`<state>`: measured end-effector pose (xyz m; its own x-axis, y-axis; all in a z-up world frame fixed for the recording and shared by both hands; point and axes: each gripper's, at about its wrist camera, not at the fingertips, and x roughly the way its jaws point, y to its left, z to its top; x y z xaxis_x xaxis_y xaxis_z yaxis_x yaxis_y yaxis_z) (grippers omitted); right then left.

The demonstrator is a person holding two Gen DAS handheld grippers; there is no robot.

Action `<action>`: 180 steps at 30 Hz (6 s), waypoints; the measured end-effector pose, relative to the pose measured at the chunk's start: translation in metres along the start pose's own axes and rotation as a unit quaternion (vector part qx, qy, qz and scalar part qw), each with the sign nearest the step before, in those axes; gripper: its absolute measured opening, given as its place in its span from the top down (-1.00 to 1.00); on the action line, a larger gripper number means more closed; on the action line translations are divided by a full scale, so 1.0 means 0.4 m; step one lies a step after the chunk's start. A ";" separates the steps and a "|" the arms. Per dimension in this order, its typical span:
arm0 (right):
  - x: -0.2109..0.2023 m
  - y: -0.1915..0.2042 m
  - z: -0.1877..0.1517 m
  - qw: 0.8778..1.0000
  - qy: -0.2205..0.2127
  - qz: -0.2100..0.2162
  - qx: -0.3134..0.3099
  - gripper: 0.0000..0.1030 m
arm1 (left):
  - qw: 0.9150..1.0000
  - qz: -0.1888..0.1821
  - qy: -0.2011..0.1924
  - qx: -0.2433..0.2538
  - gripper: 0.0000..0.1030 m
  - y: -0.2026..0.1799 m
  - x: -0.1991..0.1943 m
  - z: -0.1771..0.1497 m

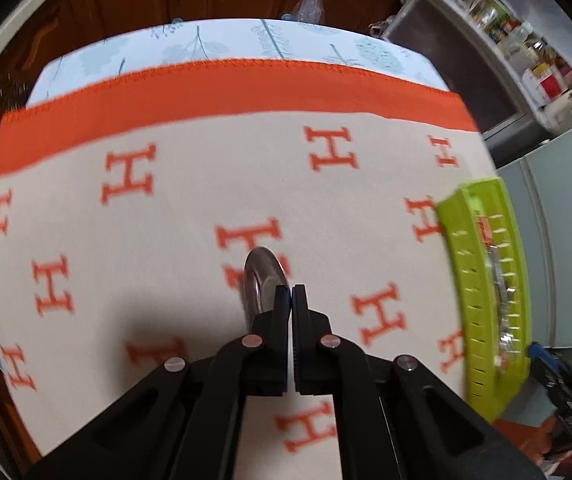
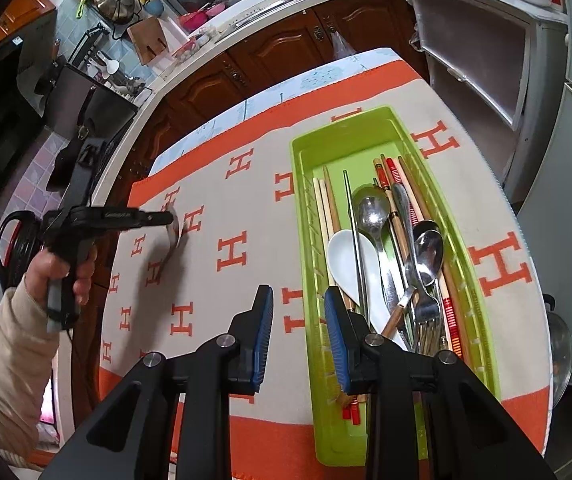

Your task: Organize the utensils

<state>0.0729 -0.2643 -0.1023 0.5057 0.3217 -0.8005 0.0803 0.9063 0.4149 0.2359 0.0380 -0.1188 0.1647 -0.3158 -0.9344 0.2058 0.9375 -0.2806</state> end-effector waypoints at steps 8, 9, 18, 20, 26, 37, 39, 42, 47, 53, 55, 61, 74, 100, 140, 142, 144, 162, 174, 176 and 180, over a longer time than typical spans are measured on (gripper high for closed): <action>-0.040 -0.002 -0.023 1.000 -0.011 0.003 0.000 0.46 | 0.995 -0.102 0.001 -0.009 1.00 -0.103 -0.069 -0.127; -0.046 -0.004 -0.026 1.000 -0.012 0.002 0.002 0.46 | 0.993 -0.118 0.003 -0.007 1.00 -0.124 -0.077 -0.142; -0.134 -0.049 -0.050 0.997 -0.051 -0.045 0.026 0.46 | 0.975 -0.218 0.001 0.029 1.00 -0.348 -0.112 -0.204; -0.160 -0.069 -0.056 0.995 -0.062 -0.070 0.034 0.46 | 0.971 -0.235 0.002 0.035 1.00 -0.405 -0.109 -0.197; -0.215 -0.133 -0.083 0.991 -0.080 -0.091 0.062 0.46 | 0.962 -0.272 0.004 0.015 1.00 -0.533 -0.050 -0.146; -0.199 -0.212 -0.115 0.988 -0.075 -0.099 0.091 0.46 | 0.983 -0.185 -0.021 0.005 0.43 -0.558 0.085 -0.092; -0.183 -0.207 -0.113 0.989 -0.072 -0.100 0.086 0.46 | 0.984 -0.174 -0.026 0.021 0.28 -0.556 0.071 -0.103; -0.163 -0.194 -0.109 0.990 -0.066 -0.095 0.080 0.46 | 0.987 -0.151 -0.048 0.035 -0.01 -0.541 0.035 -0.122; -0.131 -0.151 -0.098 0.993 -0.059 -0.086 0.063 0.46 | 0.990 -0.115 -0.067 0.047 -0.20 -0.482 -0.020 -0.166; -0.109 -0.087 -0.098 0.995 -0.048 -0.076 0.035 0.46 | 0.992 -0.055 -0.095 0.067 -0.38 -0.410 -0.080 -0.252; -0.103 -0.064 -0.101 0.996 -0.045 -0.074 0.024 0.46 | 0.991 -0.040 -0.102 0.072 -0.39 -0.388 -0.100 -0.283; -0.110 0.002 -0.119 0.997 -0.043 -0.068 -0.008 0.46 | 0.989 -0.010 -0.136 0.059 -0.63 -0.337 -0.166 -0.355; -0.188 0.157 -0.177 0.996 -0.042 -0.037 -0.069 0.43 | 0.966 0.119 -0.227 0.001 -0.99 -0.326 -0.314 -0.501; -0.340 0.295 -0.272 0.985 -0.110 -0.048 -0.124 0.01 | 0.939 0.194 -0.284 -0.020 -0.98 -0.366 -0.391 -0.605; -0.326 0.313 -0.275 0.984 -0.112 -0.057 -0.126 0.01 | 0.937 0.195 -0.290 -0.025 -0.99 -0.353 -0.398 -0.586; -0.327 0.313 -0.274 0.984 -0.112 -0.057 -0.126 0.01 | 0.937 0.195 -0.289 -0.026 -0.98 -0.354 -0.397 -0.587; -0.326 0.314 -0.274 0.984 -0.111 -0.057 -0.126 0.01 | 0.937 0.194 -0.289 -0.027 -0.98 -0.356 -0.392 -0.584; -0.326 0.317 -0.275 0.984 -0.112 -0.058 -0.127 0.01 | 0.937 0.194 -0.290 -0.028 -0.98 -0.355 -0.393 -0.585; -0.318 0.322 -0.278 0.984 -0.111 -0.060 -0.125 0.01 | 0.938 0.192 -0.288 -0.028 -0.98 -0.369 -0.384 -0.594; -0.316 0.323 -0.279 0.984 -0.111 -0.060 -0.126 0.01 | 0.938 0.193 -0.288 -0.029 -0.98 -0.362 -0.387 -0.593; -0.317 0.323 -0.278 0.984 -0.111 -0.059 -0.125 0.01 | 0.938 0.192 -0.288 -0.029 -0.98 -0.361 -0.387 -0.594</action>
<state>-0.0765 -0.1577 0.0048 0.6822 0.1675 -0.7117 -0.0500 0.9818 0.1832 -0.0484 -0.0138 0.0144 0.7124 0.0359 -0.7008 -0.0256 0.9994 0.0252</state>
